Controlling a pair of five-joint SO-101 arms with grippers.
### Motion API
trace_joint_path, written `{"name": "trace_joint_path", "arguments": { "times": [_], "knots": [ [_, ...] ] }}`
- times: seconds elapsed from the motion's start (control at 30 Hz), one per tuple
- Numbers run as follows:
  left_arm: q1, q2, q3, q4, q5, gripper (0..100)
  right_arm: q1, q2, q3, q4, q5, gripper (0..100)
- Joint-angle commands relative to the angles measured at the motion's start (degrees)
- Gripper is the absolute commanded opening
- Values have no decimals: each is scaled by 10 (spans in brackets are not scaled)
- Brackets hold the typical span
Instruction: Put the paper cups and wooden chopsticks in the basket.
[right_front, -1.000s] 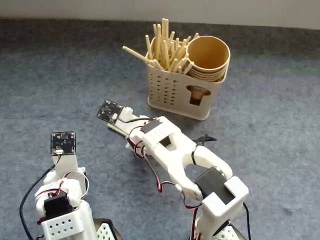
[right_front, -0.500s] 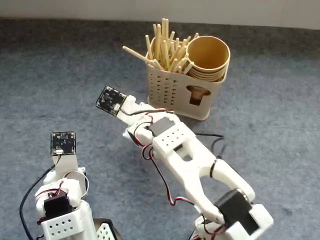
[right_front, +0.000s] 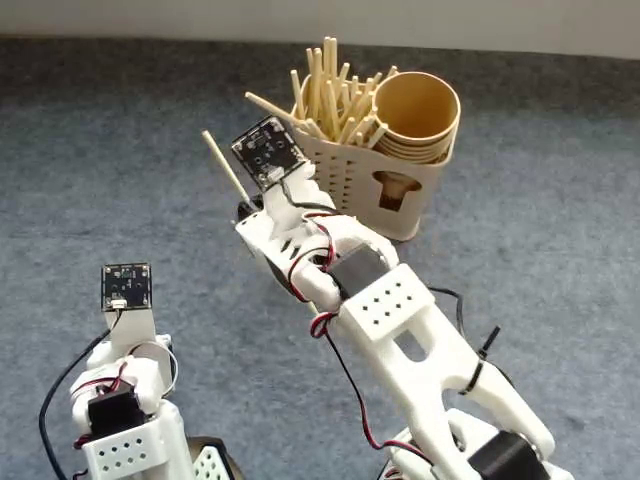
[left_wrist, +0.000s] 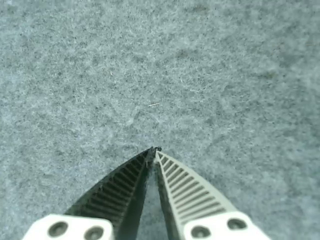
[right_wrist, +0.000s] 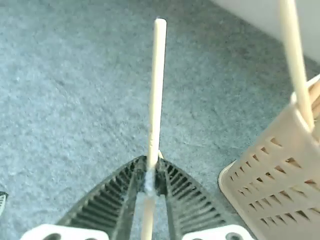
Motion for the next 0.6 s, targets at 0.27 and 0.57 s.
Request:
{"name": "trace_joint_path", "arguments": {
  "times": [0.27, 0.57],
  "knots": [
    [9, -9, 11, 3, -2, 14, 35, -223, 74, -68, -65, 4],
    [7, -9, 11, 3, -2, 14, 74, -374, 267, -371, -64, 4]
  ]
}}
